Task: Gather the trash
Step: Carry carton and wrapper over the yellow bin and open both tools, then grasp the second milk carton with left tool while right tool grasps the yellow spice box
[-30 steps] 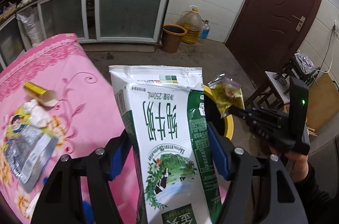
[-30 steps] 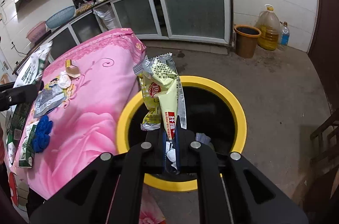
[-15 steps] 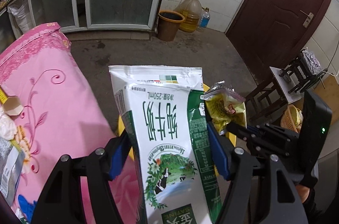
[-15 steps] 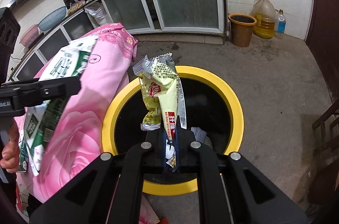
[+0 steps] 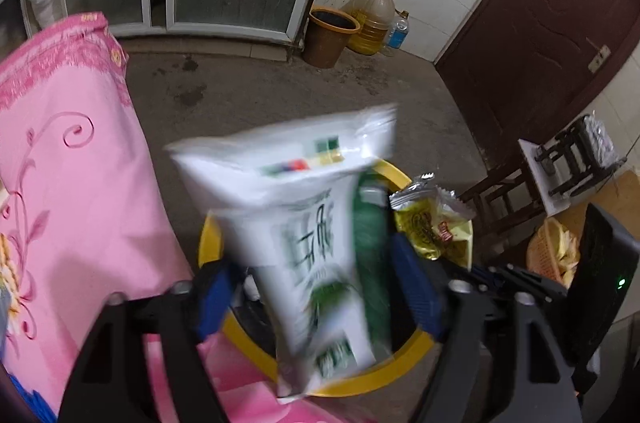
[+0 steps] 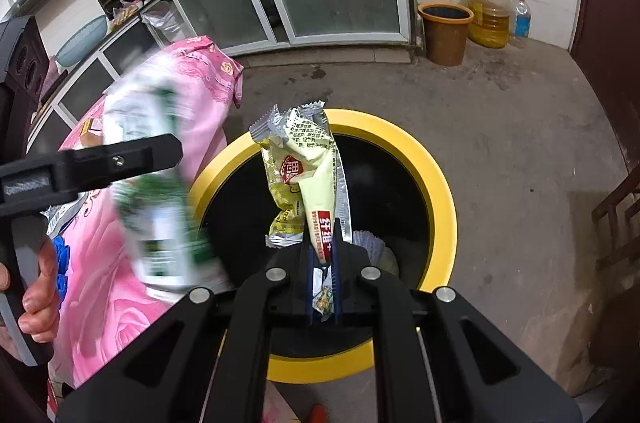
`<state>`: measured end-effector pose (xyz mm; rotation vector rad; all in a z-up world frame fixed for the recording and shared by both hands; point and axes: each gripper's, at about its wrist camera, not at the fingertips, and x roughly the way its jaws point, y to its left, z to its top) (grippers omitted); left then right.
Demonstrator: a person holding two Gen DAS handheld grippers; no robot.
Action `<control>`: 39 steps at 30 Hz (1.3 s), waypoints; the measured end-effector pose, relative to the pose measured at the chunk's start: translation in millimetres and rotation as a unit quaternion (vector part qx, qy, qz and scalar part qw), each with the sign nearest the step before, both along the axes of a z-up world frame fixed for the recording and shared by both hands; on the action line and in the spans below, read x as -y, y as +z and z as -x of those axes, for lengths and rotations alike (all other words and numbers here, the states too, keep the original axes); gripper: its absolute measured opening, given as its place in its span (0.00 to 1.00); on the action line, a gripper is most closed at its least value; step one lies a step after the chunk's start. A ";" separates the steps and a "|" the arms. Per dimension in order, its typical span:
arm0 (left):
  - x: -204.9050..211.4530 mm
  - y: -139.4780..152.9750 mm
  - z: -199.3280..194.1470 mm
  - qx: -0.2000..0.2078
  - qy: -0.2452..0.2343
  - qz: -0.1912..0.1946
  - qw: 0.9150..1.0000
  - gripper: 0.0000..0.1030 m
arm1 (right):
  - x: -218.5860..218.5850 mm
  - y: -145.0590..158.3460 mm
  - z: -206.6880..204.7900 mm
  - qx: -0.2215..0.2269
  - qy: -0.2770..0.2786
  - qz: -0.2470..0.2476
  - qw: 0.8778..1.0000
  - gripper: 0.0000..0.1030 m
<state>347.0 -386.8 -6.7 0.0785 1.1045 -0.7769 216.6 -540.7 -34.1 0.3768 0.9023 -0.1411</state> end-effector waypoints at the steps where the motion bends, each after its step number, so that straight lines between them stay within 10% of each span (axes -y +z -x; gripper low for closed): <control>1: -2.2 -0.4 -0.1 0.001 0.003 0.002 1.000 0.86 | -1.9 -0.7 -0.9 -0.004 -0.002 0.007 1.000 0.09; 4: -8.9 -0.3 0.5 0.012 0.008 0.001 1.000 0.92 | -2.1 -5.2 -1.9 -0.016 -0.012 0.015 1.000 0.17; 7: -21.8 0.8 0.7 0.016 0.022 -0.004 1.000 0.92 | 4.0 -8.8 1.8 -0.012 -0.024 0.003 1.000 0.55; 22: -186.9 57.3 45.3 0.086 0.074 0.003 0.994 0.92 | -29.9 6.6 16.8 0.016 0.010 -0.012 1.000 0.55; 28: -283.2 67.2 69.5 0.114 0.120 -0.069 0.984 0.92 | -69.4 28.7 12.3 0.042 0.056 -0.004 0.998 0.55; 39: -369.2 24.3 93.0 0.033 0.177 -0.110 0.977 0.92 | -136.0 55.4 -7.9 0.058 0.124 0.021 0.990 0.55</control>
